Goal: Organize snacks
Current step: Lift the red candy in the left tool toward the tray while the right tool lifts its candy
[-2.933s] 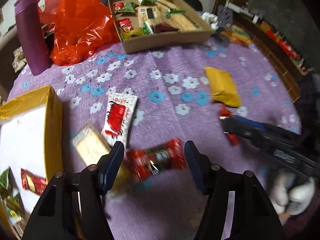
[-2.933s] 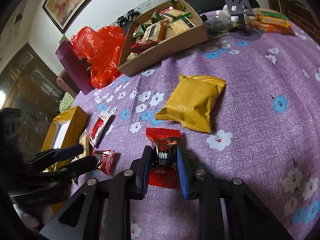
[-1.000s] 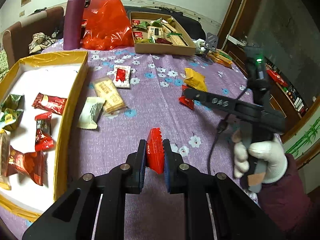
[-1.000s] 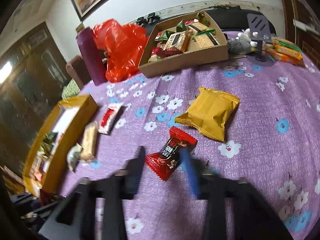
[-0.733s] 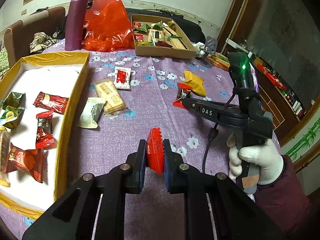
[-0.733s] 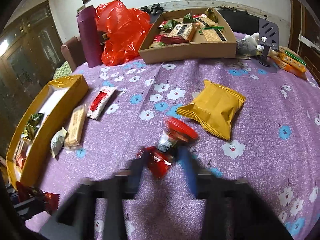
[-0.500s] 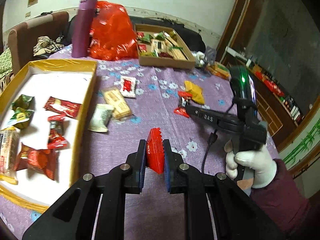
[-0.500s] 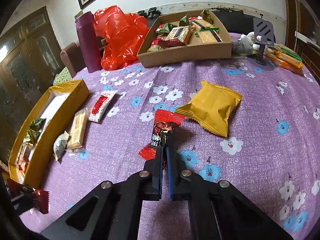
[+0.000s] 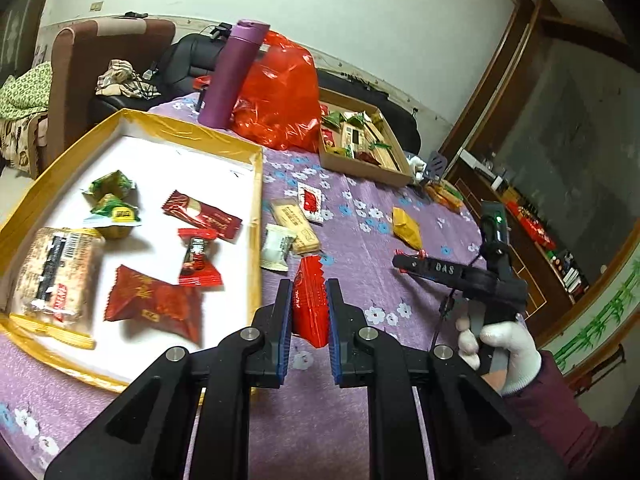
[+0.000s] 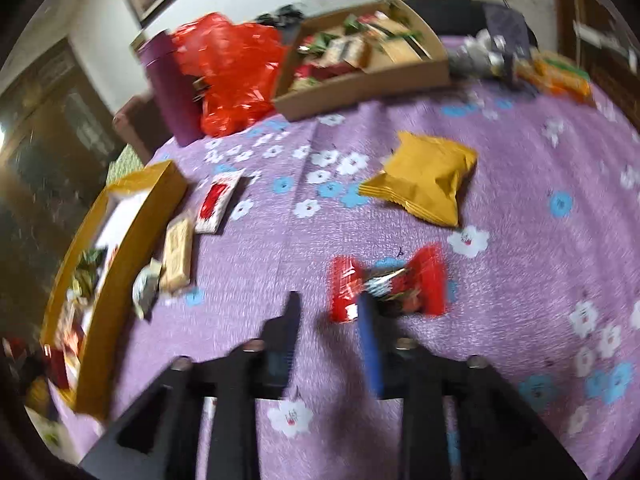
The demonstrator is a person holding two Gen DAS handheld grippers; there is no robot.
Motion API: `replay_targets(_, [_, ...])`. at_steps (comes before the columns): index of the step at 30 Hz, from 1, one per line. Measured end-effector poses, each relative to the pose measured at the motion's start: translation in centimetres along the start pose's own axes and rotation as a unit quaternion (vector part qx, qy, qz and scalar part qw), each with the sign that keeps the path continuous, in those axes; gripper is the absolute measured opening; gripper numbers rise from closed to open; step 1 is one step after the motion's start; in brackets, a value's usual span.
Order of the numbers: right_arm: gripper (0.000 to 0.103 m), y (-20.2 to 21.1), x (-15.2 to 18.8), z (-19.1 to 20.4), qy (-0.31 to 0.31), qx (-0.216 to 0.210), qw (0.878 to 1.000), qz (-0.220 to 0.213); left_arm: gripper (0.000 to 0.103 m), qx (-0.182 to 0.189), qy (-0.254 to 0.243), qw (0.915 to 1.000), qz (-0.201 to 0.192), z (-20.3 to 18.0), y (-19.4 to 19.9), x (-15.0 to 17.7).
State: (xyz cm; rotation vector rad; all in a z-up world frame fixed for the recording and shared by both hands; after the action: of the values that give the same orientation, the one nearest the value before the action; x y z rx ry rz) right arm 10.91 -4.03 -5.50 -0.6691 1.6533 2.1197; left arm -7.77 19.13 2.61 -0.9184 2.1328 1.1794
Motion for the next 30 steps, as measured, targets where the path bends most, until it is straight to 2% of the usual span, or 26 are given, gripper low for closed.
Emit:
replay_targets(2, [0.046,-0.3,-0.6,-0.3,-0.027,0.007,1.0,0.006,0.013,0.002,0.002,1.0,-0.005,0.3,0.6,0.0])
replay_targets(4, [0.049,-0.6,-1.1,-0.4,-0.047,-0.006,0.999,0.015,0.013,0.004,0.006,0.9999,-0.01,0.6,1.1,-0.1])
replay_targets(8, [0.049,0.5,-2.3,-1.8,-0.083,-0.038,0.996,0.014,0.013,0.008,0.009,0.9997,-0.02,1.3,2.4,-0.1])
replay_targets(13, [0.052,1.4,-2.1,-4.6,-0.09,0.0,0.996,0.017,0.013,0.02,0.016,0.9993,-0.027,1.6,2.8,-0.1])
replay_targets(16, [0.053,1.4,-3.0,-4.3,-0.034,0.02,0.999,-0.013,0.013,0.025,0.015,0.9993,-0.022,1.5,2.5,0.0])
replay_targets(18, [0.061,0.8,-3.4,-3.3,0.046,0.048,0.997,-0.035,0.013,0.025,0.014,0.9994,-0.02,1.4,2.5,0.2])
replay_targets(19, [0.065,-0.1,-3.2,-2.8,0.09,0.065,0.993,-0.031,0.013,0.025,0.013,0.9994,-0.02,1.3,2.6,0.2])
replay_targets(20, [0.064,-0.8,-2.8,-2.4,0.113,0.069,0.991,-0.021,0.013,0.023,0.012,0.9995,-0.02,1.3,2.7,0.2])
replay_targets(22, [0.065,-1.5,-1.8,-1.9,0.142,0.066,0.988,-0.004,0.013,0.02,0.013,0.9995,-0.021,1.5,2.9,0.3])
replay_targets(24, [0.065,-1.1,-0.9,-1.4,0.161,0.068,0.985,-0.006,0.013,0.017,0.017,0.9995,-0.02,1.8,2.8,0.3])
replay_targets(28, [0.058,-0.6,0.2,-0.9,0.179,0.082,0.98,-0.014,0.013,0.025,0.03,0.9992,-0.009,1.9,1.9,0.6])
replay_targets(30, [0.05,-0.6,0.3,-0.6,0.181,0.079,0.98,-0.015,0.013,0.023,0.024,0.9994,-0.004,1.6,1.7,0.8])
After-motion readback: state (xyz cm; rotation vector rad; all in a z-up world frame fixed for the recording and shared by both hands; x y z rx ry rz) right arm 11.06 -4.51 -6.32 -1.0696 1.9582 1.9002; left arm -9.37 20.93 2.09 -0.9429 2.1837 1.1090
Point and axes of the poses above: each gripper's, at about its wrist camera, not at the fingertips, and y roughly against the way its jaws point, z to its left, x to its underside, the point moved 8 cm from there along -y, roughly the way its jaws point, and after that the axes turned 9 degrees about x, right-handed, at the moved point
